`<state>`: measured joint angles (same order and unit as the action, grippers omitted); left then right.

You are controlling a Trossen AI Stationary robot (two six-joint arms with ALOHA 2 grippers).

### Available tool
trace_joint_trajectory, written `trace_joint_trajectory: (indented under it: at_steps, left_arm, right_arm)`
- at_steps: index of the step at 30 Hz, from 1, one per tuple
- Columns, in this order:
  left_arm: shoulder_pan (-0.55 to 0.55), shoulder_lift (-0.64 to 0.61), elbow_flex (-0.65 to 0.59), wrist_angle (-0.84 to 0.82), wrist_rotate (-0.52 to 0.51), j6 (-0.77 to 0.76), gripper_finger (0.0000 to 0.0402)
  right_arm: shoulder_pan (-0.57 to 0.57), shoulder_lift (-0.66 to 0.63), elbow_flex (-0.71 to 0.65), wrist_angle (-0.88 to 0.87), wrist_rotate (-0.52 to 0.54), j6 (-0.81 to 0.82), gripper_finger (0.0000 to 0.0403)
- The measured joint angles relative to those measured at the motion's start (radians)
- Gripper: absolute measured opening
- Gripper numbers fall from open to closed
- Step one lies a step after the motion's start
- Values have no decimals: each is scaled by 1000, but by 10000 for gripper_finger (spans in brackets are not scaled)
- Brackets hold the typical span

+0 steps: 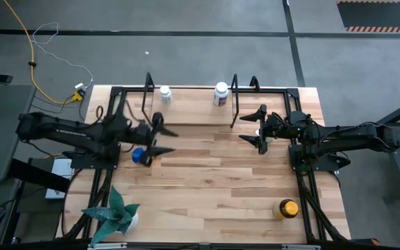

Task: Pick and place medicine bottles onto shelf by color
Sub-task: Put the yellow pill bottle on the shelf

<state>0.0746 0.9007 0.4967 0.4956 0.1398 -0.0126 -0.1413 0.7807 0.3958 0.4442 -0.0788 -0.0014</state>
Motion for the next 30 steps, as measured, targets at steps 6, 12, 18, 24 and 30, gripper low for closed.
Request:
trace_joint_trajectory:
  at_steps: [6,12,18,24,30]
  left_arm:
    - [-46,-60,-66,44,-67,42,236]
    - [-49,-69,-66,42,-107,43,236]
    - [-49,-67,-66,40,-107,43,236]
    - [-49,-67,-66,29,-107,49,236]
    - [-49,-67,-66,24,-110,61,236]
  right_arm:
    - [0,0,0,0,0,2,337]
    - [0,0,0,4,0,2,337]
    - [0,0,0,35,-3,4,337]
    - [0,0,0,39,-5,54,337]
    - [0,-1,5,-51,37,141,337]
